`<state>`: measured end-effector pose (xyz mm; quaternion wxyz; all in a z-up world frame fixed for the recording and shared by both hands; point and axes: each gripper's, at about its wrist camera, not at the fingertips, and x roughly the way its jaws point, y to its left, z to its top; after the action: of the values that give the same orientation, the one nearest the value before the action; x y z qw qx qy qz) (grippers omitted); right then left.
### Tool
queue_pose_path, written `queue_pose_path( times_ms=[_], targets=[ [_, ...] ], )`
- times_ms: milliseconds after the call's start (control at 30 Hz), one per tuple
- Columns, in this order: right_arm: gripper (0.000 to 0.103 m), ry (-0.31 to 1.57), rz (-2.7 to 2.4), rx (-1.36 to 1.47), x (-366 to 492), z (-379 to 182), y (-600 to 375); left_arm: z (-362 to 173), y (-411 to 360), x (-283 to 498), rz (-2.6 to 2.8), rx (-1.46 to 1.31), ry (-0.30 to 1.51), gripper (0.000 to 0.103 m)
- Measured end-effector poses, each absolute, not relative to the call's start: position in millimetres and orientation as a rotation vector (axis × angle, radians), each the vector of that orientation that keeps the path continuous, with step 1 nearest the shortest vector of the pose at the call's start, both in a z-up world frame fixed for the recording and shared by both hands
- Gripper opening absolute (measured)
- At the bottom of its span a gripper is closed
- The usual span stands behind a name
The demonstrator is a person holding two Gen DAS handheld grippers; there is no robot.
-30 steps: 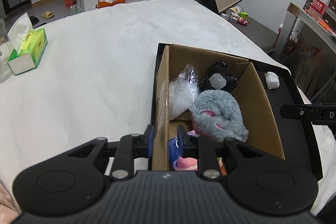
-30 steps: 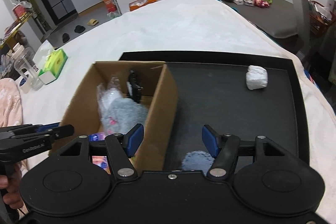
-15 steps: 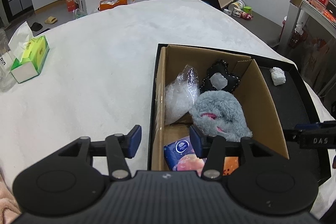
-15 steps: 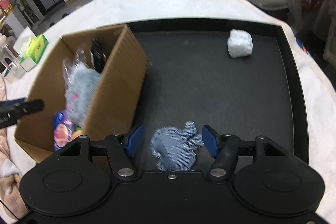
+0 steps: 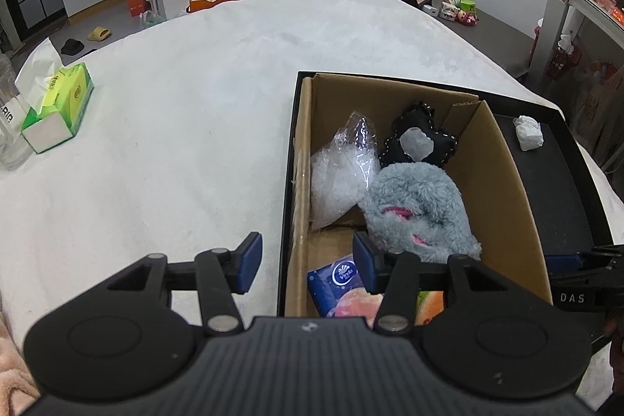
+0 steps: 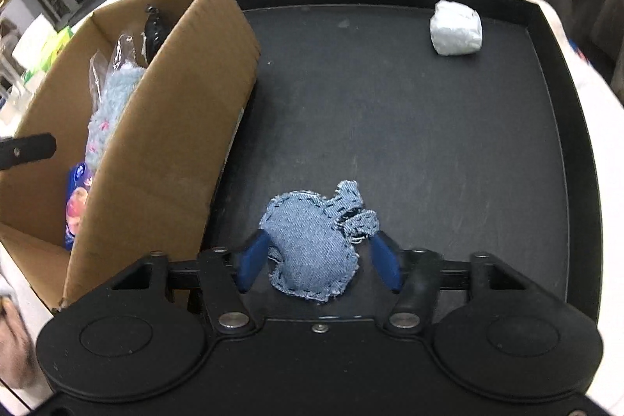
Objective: Organize soft objects
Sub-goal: 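Move the right tool to the blue denim plush and grasp it, then carry the denim plush with the right tool and release it into the box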
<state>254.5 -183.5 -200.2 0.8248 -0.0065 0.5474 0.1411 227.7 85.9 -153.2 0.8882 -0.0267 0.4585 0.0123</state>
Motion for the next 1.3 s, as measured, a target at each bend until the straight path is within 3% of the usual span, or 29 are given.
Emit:
queue_pose_path(
  times_ms=[133,1300],
  targets=[
    [0.031,1.173,0.307,0.017,255.9,-195.8,-189.2,-153.5,83.0,231.4,0.024,-0.055,0.954,0.05],
    [0.03,0.988,0.291,0.037,270.5,-121.6,-180.8,-143.6,84.9,221.0,0.003,-0.096,0.912,0.05]
  ],
)
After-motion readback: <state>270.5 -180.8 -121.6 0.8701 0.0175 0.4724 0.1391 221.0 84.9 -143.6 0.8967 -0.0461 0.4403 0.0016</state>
